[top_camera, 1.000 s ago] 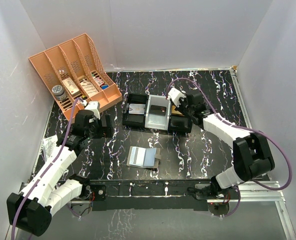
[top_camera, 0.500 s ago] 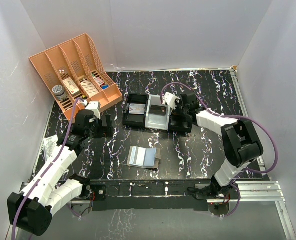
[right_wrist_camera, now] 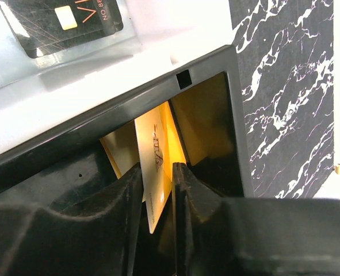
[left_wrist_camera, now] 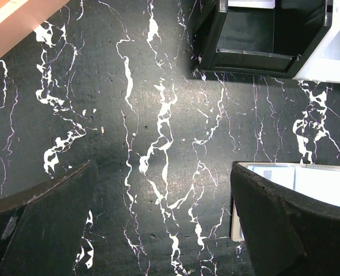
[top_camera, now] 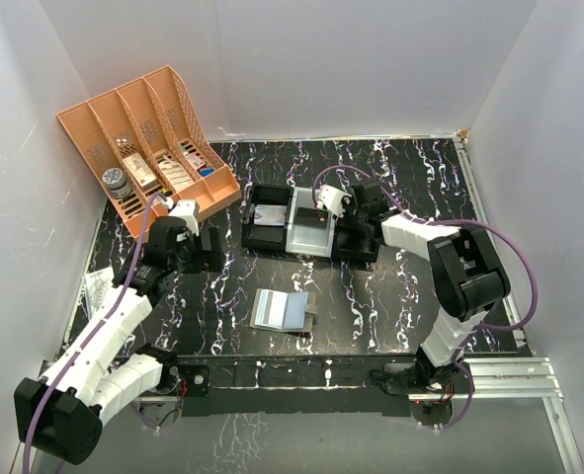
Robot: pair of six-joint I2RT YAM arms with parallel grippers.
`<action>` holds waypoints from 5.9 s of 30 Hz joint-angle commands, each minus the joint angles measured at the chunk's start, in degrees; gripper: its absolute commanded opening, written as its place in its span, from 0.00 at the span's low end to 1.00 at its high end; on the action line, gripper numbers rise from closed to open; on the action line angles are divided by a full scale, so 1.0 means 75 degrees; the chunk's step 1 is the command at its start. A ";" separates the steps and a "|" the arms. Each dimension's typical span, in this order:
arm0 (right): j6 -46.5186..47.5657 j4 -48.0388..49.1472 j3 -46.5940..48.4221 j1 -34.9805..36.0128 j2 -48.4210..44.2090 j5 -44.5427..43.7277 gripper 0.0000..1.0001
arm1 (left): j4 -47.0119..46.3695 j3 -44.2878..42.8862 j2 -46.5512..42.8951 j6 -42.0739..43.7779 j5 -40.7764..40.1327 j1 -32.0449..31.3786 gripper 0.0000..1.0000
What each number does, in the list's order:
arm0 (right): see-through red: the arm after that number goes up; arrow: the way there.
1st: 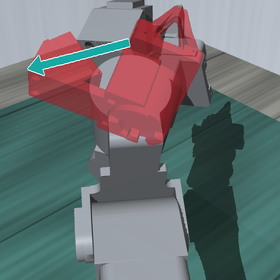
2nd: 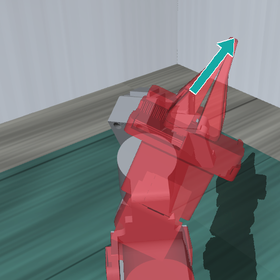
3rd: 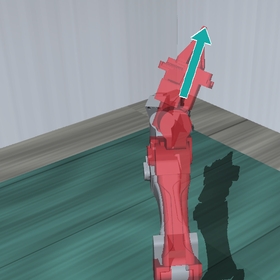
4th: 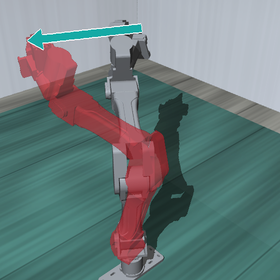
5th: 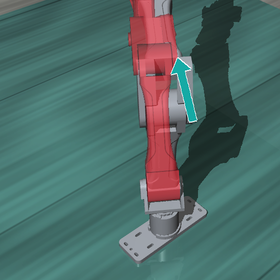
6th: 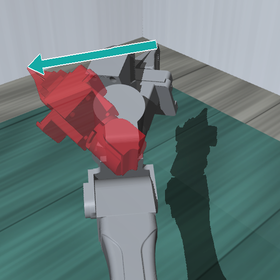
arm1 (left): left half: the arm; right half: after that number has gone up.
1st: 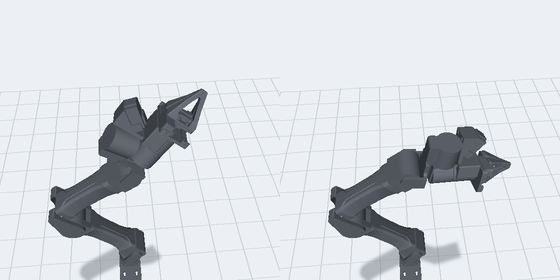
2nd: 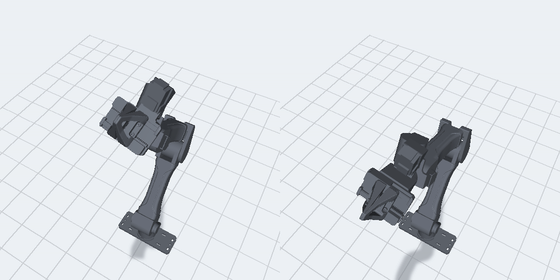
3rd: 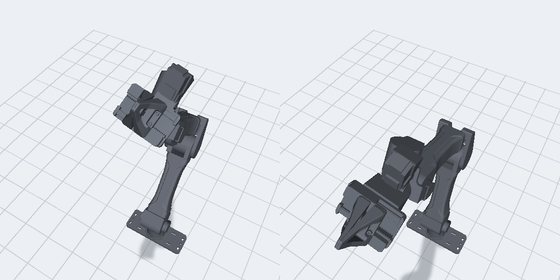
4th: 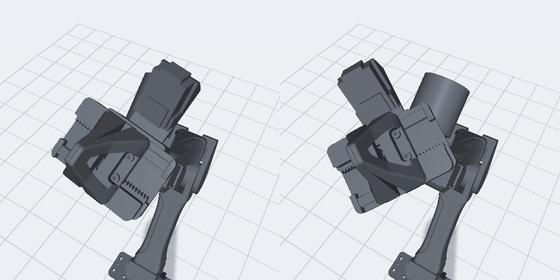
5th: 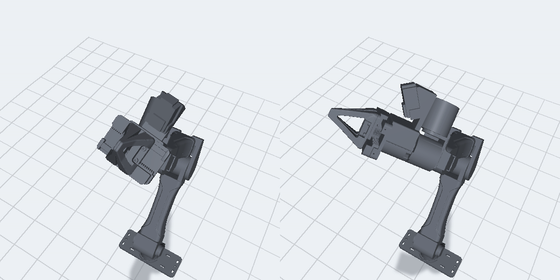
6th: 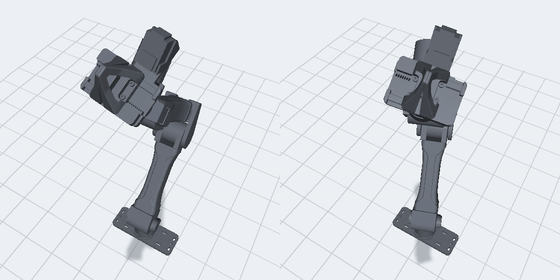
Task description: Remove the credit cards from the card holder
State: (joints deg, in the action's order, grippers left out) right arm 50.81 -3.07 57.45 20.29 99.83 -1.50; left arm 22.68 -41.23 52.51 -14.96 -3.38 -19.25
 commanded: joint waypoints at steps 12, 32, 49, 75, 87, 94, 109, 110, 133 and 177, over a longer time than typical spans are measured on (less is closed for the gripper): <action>0.0123 0.0118 0.0300 0.0001 -0.0083 0.0049 0.26 | -0.0128 0.0027 0.0077 0.0142 0.0251 0.0022 0.99; 0.0667 0.0533 0.0227 -0.0214 -0.0243 0.1088 0.10 | -0.0129 0.0015 0.0104 0.0178 0.0276 0.0023 0.99; 0.0621 0.0429 0.0204 -0.0268 -0.0088 0.1044 0.30 | -0.0129 0.0023 0.0233 0.0214 0.0357 0.0023 0.99; 0.0058 -0.0394 0.0763 -0.0279 0.0049 0.1145 0.52 | -0.0152 0.0018 0.0405 0.0249 0.0602 0.0023 0.99; -0.2337 -0.0047 0.1282 -0.0280 -0.0978 0.0633 0.58 | -0.0121 0.0021 0.0298 0.0217 0.0455 0.0022 0.99; -0.5023 0.0597 0.0829 -0.0288 -0.2390 0.0322 0.71 | -0.0053 0.0003 0.0060 0.0120 -0.0045 0.0023 0.99; -1.1200 -0.0950 0.0187 -0.0359 -0.3885 0.2409 0.98 | -0.0011 -0.0026 -0.0002 -0.0032 -0.0440 0.0023 0.99; -1.1675 -0.0842 -0.0032 -0.0413 -0.3997 0.2584 0.98 | -0.0012 -0.0024 -0.0015 -0.0038 -0.0471 0.0023 0.99; -1.4261 -0.2099 -0.0356 0.4619 -0.3264 -0.2037 0.61 | -0.0023 0.0016 0.0198 -0.0314 -0.1372 0.0023 0.99; -1.5190 -0.3695 0.1488 0.5986 0.0787 -0.2586 0.65 | 0.0108 -0.0002 0.0185 -0.0279 -0.1692 0.0023 0.99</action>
State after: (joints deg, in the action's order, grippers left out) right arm -63.88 -33.43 70.37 65.14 106.76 -21.50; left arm 22.94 -41.21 54.17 -17.17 -15.44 -19.25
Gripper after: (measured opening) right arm 0.651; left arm 0.986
